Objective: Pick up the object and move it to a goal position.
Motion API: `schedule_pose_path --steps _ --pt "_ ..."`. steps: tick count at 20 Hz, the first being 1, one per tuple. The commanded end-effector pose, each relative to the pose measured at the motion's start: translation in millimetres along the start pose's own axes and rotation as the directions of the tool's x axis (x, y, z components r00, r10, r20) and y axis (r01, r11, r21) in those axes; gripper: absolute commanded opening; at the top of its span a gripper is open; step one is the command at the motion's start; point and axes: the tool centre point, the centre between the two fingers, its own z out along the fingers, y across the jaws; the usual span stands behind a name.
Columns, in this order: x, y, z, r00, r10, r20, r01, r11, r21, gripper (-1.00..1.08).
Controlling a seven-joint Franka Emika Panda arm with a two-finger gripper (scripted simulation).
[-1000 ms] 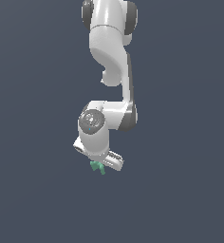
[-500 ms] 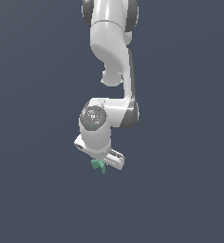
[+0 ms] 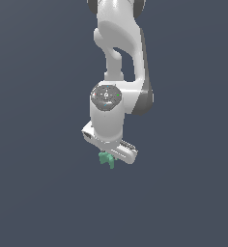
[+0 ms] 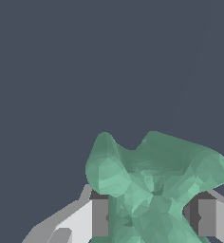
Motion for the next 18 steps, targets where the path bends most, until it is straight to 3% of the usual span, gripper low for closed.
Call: schedule_pose_path --steps 1,18 --pt "-10 -9 -24 1.0 0.026 -0.005 -0.026 1.0 0.002 -1.0" --pt "-74 -73 -189 0.977 0.212 -0.033 -0.212 0.977 0.011 -1.0"
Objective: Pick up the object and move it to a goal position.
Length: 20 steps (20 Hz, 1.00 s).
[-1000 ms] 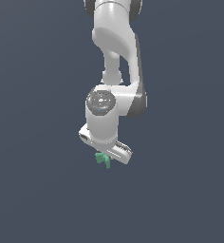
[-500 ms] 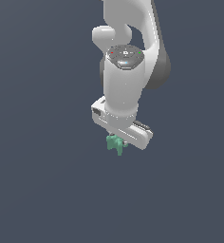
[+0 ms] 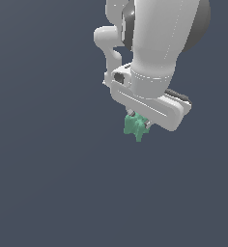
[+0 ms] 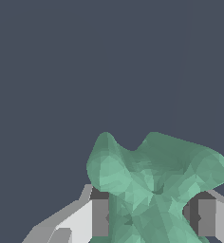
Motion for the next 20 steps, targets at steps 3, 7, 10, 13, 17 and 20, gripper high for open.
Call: schedule_pose_path --steps 3,7,10,13,17,20 --pt "-17 -15 -43 0.999 0.049 -0.008 -0.049 0.999 0.001 -1.0" --pt "-31 -29 -79 0.996 0.089 -0.014 -0.089 0.996 0.002 -1.0" --pt "-40 -40 -104 0.993 0.118 -0.018 -0.118 0.993 0.003 -1.0" --pt "-48 -50 -126 0.99 0.142 -0.022 -0.142 0.99 0.005 -1.0" --pt "-56 -60 -149 0.985 0.168 -0.026 -0.168 0.986 0.006 -1.0" --pt "-61 -67 -164 0.982 0.184 -0.029 -0.184 0.983 0.007 -1.0"
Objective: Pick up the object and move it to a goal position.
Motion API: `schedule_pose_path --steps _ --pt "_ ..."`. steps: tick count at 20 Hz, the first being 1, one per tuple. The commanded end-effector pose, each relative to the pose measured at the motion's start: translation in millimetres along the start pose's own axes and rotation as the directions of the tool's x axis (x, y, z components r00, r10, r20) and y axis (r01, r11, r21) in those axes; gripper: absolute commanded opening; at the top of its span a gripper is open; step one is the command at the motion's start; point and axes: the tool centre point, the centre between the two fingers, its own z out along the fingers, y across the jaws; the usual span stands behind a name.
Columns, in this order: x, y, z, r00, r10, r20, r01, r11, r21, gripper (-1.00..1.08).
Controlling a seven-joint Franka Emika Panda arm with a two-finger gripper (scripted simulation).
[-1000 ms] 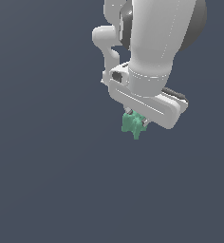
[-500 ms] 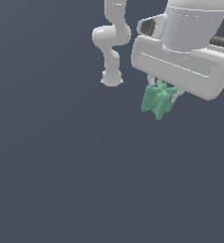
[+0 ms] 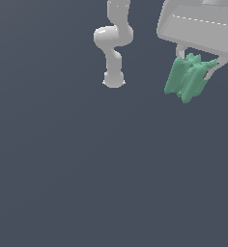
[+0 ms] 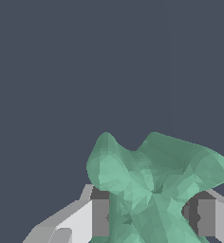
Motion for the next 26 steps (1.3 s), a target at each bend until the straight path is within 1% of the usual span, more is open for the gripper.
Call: schedule_pose_path --steps 1,11,26 --pt "-5 -5 -12 1.0 0.014 -0.002 -0.014 1.0 0.0 -1.0" --pt "-15 -18 -42 0.999 0.047 -0.007 -0.047 0.999 0.0 -1.0" --pt "-18 -23 -51 0.998 0.058 -0.009 -0.058 0.998 0.0 -1.0"
